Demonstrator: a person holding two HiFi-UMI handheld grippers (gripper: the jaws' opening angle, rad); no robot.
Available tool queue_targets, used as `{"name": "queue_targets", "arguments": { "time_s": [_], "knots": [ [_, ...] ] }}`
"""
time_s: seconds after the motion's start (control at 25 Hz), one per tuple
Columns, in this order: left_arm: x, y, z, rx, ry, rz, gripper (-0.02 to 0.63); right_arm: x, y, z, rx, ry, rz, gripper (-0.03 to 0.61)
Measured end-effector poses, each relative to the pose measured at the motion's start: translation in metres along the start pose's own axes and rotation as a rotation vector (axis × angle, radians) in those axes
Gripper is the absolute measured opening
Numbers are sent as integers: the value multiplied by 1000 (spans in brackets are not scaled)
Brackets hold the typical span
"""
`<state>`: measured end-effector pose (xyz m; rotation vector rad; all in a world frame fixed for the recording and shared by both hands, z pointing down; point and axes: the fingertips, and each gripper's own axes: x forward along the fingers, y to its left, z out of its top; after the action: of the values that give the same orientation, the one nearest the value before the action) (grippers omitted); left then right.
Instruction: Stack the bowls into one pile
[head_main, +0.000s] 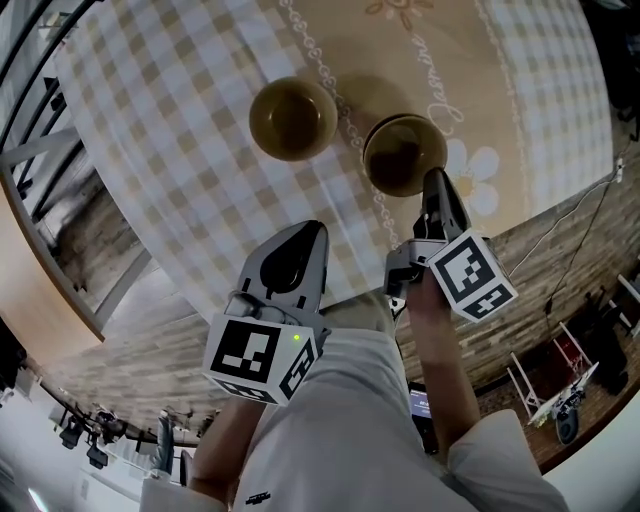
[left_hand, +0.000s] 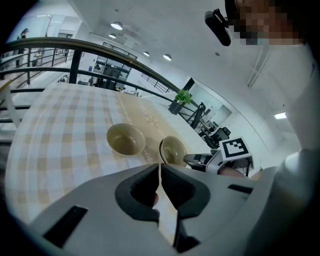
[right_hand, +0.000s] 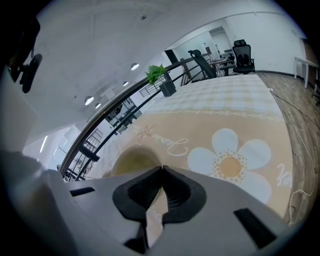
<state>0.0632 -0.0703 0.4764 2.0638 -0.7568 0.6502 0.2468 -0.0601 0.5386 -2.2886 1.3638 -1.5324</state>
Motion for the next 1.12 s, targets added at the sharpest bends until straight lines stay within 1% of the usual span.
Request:
{"name": "queue_targets", "arguments": {
  "time_s": [0.24,0.44,0.84,1.12],
  "knots": [
    [-11,-1,6,-8,-44,10,31,-10,18,6,-49,-2,42,41],
    [-27,3,12,-19,-75,23,31,-19,39,4,-82,9,77,41],
    [-57,19,21,-65,-158,84,31,-16,92,-3,-170,51,184,41],
    [-77,36,28,-104,-208,138,31,-6,125,-14,-231,93,234,41]
  ]
}}
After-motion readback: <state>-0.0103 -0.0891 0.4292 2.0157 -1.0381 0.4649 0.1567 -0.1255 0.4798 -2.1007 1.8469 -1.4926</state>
